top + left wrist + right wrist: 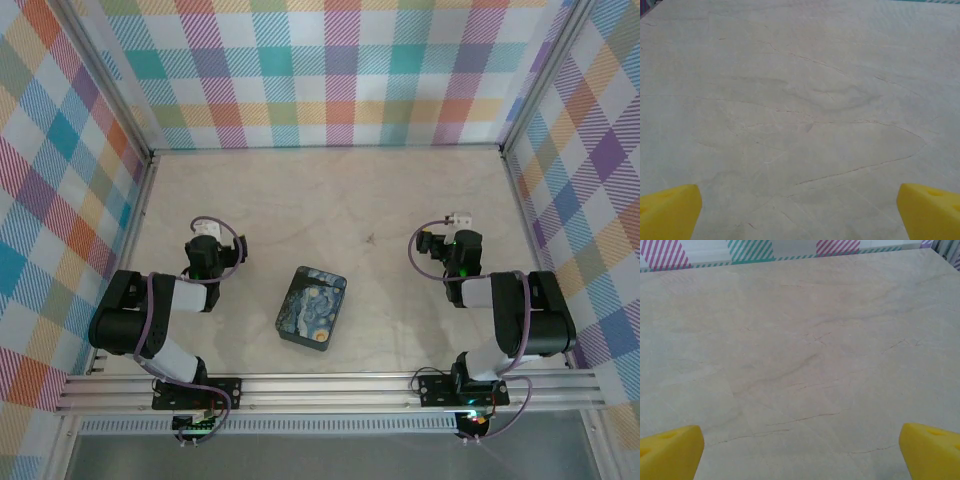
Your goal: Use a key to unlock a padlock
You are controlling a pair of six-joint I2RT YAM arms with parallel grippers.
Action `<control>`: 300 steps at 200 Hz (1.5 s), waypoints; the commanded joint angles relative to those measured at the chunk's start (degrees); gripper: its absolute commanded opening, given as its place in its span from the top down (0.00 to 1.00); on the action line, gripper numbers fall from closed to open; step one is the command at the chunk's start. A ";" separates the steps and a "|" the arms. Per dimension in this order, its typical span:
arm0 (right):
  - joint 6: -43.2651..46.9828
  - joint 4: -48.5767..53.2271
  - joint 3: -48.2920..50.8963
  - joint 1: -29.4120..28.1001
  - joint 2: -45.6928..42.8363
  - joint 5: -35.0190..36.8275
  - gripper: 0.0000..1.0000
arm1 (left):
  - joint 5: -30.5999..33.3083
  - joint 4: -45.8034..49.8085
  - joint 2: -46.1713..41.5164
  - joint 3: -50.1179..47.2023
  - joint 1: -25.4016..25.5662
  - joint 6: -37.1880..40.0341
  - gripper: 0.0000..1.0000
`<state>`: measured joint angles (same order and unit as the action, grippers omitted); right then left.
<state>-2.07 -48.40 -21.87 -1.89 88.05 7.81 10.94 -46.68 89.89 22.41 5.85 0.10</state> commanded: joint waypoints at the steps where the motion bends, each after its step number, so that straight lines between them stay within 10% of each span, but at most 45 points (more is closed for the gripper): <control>1: 0.67 -1.08 -0.72 -0.27 -0.25 -1.13 0.00 | -0.79 -0.37 -0.33 1.26 -0.75 1.01 0.00; 216: 0.58 -0.76 -0.83 -0.26 -0.94 -0.40 0.00 | 0.09 -0.61 -0.69 1.19 -0.75 0.80 0.00; 300: -9.46 31.74 -8.94 -0.26 -21.46 -5.22 0.00 | 3.32 31.07 -13.31 15.23 -0.74 -8.52 0.00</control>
<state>-4.25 -28.60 -28.53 -1.89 71.22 6.42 15.05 -25.54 80.51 34.94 5.85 -2.26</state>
